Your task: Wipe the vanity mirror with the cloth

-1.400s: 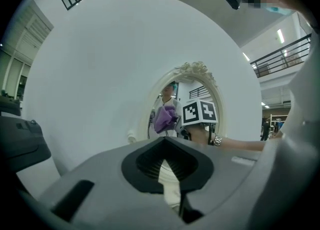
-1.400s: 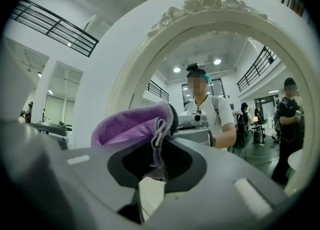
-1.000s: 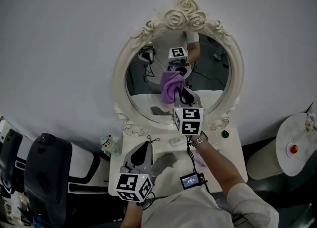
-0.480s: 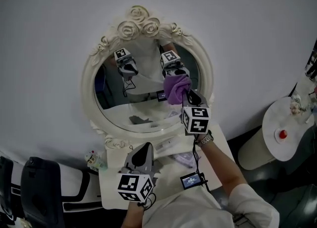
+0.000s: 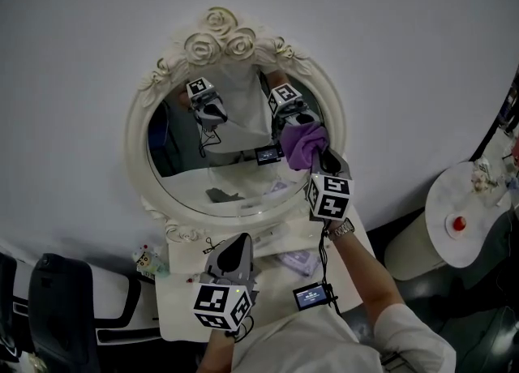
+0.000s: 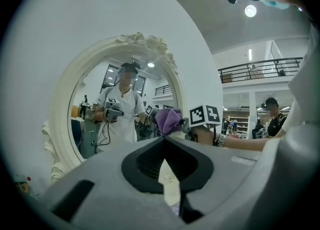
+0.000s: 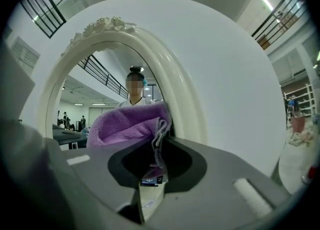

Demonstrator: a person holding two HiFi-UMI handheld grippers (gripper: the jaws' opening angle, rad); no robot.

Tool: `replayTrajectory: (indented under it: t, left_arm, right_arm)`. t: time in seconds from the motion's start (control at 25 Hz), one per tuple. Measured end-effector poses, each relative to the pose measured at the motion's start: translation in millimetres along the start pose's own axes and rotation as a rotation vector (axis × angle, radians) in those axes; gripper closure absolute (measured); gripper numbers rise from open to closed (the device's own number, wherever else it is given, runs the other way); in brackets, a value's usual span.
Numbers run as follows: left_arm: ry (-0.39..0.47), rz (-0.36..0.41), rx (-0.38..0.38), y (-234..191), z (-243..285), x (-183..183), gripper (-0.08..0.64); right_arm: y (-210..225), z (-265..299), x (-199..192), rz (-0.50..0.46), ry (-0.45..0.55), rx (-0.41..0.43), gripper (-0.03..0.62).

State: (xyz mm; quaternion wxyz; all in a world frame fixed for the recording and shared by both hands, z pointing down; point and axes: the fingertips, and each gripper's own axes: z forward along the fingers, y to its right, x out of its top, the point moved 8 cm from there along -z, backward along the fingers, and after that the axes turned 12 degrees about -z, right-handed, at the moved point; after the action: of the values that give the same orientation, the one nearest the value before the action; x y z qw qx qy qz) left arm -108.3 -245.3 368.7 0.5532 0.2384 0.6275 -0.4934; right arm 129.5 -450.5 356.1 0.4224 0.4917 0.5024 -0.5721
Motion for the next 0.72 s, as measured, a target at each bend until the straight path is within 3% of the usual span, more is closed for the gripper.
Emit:
replayTrajectory:
  t: [0.12,0.24,0.4,0.72]
  left_arm:
    - [0.005,-0.014,0.039,-9.1,-10.8,-0.7,0.560]
    - [0.013,-0.025,0.079,-18.6,-24.1,-1.0,0.560]
    - [0.028,-0.025,0.126,-30.8,-42.6,-0.4,0.560]
    - [0.085,-0.062,0.309,-65.6,-104.0,-0.7,0.560]
  right_arm:
    - [-4.7,-5.4,-2.5,0.061,0.019,-0.012,0.535]
    - [-24.4,-11.6,-4.8,0.110,0.021,0.033,0.535]
    - [-76.1,-15.4,-5.5,0.090,0.022,0.140,0.535]
    - [-210.7,-12.5,-17.7,0.032,-0.027,0.402,0.535]
